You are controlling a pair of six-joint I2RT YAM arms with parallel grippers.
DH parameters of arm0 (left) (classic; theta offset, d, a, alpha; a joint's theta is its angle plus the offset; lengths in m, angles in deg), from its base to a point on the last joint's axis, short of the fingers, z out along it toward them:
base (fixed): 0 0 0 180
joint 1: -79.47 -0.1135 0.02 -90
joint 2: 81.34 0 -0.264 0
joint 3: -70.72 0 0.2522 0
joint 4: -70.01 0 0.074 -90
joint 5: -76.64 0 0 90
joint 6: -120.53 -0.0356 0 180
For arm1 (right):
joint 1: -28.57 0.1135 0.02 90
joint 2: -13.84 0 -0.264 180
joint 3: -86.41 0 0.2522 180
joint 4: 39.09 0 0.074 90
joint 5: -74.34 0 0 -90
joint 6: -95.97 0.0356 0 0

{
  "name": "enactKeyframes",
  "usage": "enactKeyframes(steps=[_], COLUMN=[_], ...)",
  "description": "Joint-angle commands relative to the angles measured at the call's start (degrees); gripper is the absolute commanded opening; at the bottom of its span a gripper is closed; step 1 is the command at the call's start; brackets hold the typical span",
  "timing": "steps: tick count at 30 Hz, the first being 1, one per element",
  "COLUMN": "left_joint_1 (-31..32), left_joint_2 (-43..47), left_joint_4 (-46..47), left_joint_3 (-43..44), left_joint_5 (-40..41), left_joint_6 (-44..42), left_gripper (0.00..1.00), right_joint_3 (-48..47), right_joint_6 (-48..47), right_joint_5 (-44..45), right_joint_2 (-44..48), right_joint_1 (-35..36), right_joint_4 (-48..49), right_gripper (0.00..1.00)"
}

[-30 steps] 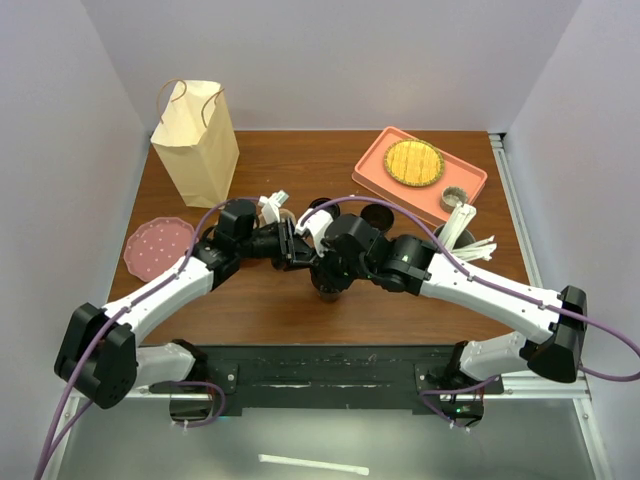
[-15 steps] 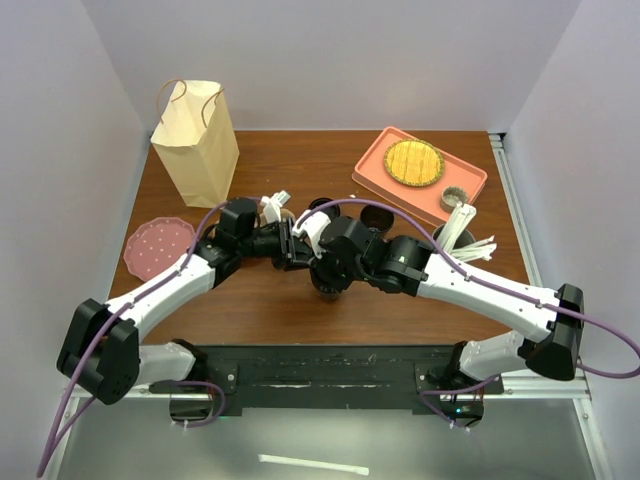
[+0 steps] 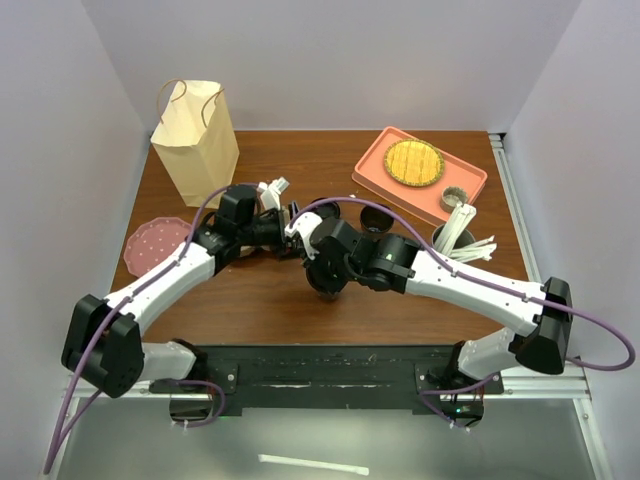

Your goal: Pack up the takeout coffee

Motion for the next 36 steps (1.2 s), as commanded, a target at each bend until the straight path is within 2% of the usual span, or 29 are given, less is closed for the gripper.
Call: enactKeyframes(steps=[1, 4, 5, 6, 8, 12, 15, 25, 36], left_joint_1=[-2.87, -6.2, -7.95, -8.84, -10.51, -11.49, -12.19, -14.39, -14.48], left_joint_2=[-1.69, -1.26, -1.17, -1.08, -1.17, 0.84, 2.43, 3.31, 3.31], left_joint_4=[-10.19, -14.33, -17.47, -18.63, -22.4, -27.87, -30.07, -32.36, -33.06], left_joint_3=[5.96, 6.14, 6.4, 7.1, 8.06, 9.3, 8.08, 6.57, 7.89], left_joint_5=[7.01, 13.77, 16.31, 19.82, 21.95, 31.6, 35.13, 35.85, 36.2], left_joint_6=[-9.24, -11.18, -11.36, -11.8, -14.17, -15.85, -15.94, -16.72, -17.34], left_gripper=[0.7, 0.72, 0.79, 0.81, 0.85, 0.88, 0.88, 0.87, 0.86], right_joint_3=[-3.77, -5.52, -5.88, -6.15, -6.76, -8.43, -9.13, -13.26, -11.87], right_joint_6=[1.93, 2.54, 2.63, 3.07, 3.34, 3.95, 3.78, 1.76, 1.49], right_joint_5=[0.88, 1.77, 1.94, 2.12, 2.38, 3.44, 3.52, 4.75, 4.41], right_joint_2=[-1.92, -3.77, -4.13, -4.57, -5.79, -8.52, -10.28, -16.08, -15.38], right_joint_1=[0.35, 0.35, 0.35, 0.26, 0.35, 0.26, 0.26, -0.97, -2.11], right_joint_4=[-3.34, -5.36, -5.72, -5.98, -6.69, -8.53, -8.28, -10.2, -11.79], right_gripper=[0.0, 0.0, 0.0, 0.0, 0.0, 0.0, 0.0, 0.0, 0.0])
